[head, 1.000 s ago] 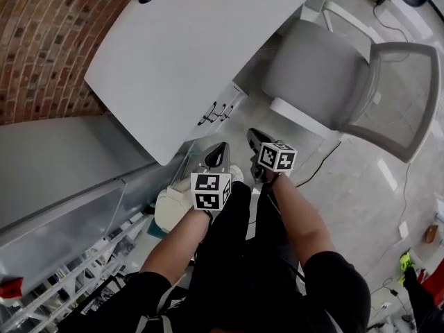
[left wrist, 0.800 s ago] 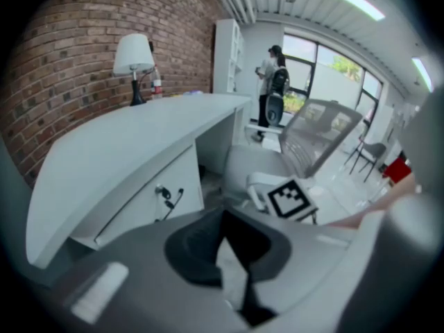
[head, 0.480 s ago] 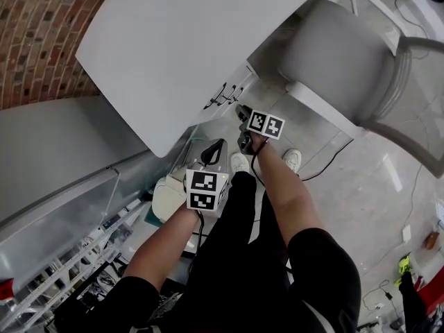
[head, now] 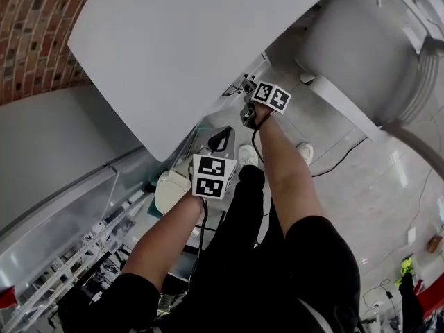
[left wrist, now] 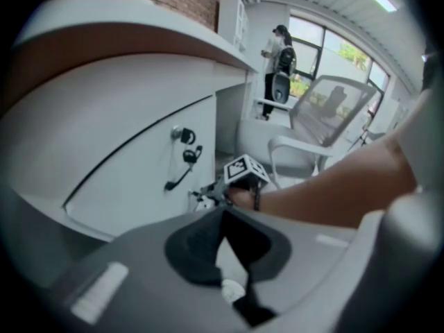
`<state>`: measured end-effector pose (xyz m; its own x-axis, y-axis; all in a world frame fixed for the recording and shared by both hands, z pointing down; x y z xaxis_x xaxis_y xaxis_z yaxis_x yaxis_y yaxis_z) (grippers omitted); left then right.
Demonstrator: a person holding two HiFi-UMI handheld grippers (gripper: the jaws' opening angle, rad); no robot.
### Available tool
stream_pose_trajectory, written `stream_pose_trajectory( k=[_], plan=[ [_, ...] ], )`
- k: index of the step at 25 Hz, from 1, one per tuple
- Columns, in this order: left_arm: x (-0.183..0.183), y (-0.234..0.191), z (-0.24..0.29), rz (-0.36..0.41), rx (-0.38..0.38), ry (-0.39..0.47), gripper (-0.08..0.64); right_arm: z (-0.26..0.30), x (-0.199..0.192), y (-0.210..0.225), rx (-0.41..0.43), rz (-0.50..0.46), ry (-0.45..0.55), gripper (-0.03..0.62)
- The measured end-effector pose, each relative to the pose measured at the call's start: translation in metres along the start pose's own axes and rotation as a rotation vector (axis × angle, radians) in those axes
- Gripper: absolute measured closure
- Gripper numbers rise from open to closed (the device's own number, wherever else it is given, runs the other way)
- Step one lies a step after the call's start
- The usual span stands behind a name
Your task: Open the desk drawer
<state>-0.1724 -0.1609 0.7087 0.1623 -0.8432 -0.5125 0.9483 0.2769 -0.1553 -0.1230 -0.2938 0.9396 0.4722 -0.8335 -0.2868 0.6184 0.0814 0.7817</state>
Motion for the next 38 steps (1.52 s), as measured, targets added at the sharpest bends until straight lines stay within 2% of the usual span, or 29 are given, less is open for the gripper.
stream_pose_trajectory(
  k=[7, 10, 12, 20, 28, 38],
  plan=[
    [-0.007, 0.003, 0.013, 0.015, -0.02, -0.05, 0.56, 0.019, -0.006, 0.004, -0.007, 0.013, -0.018, 0.519],
    [-0.01, -0.001, 0.015, 0.012, -0.014, -0.063, 0.56, 0.022, -0.006, 0.0, 0.037, 0.029, -0.006, 0.569],
    [-0.013, -0.003, 0.017, -0.002, -0.01, -0.074, 0.56, 0.021, -0.006, -0.001, 0.05, 0.037, -0.01, 0.577],
    [-0.012, 0.002, 0.023, -0.016, -0.029, -0.086, 0.56, 0.015, -0.005, -0.004, 0.037, -0.022, -0.042, 0.577],
    [-0.004, 0.015, 0.027, -0.021, -0.074, -0.062, 0.56, -0.015, -0.015, 0.014, 0.03, -0.027, -0.048, 0.577],
    [-0.006, 0.032, 0.027, 0.026, -0.123, -0.073, 0.56, -0.071, -0.032, 0.047, -0.013, -0.008, -0.03, 0.578]
  ],
)
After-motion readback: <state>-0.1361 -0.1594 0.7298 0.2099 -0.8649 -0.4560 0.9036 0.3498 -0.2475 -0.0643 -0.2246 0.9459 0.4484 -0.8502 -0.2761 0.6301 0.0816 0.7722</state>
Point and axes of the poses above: the fingertips, and each gripper's own axes: z forward along the fingers, y to its right, x out of its top, the point moved 4 cm from there along -z, backward along the fingers, and after that the axes turned 13 degrees about -z, right-handed, at the moved point
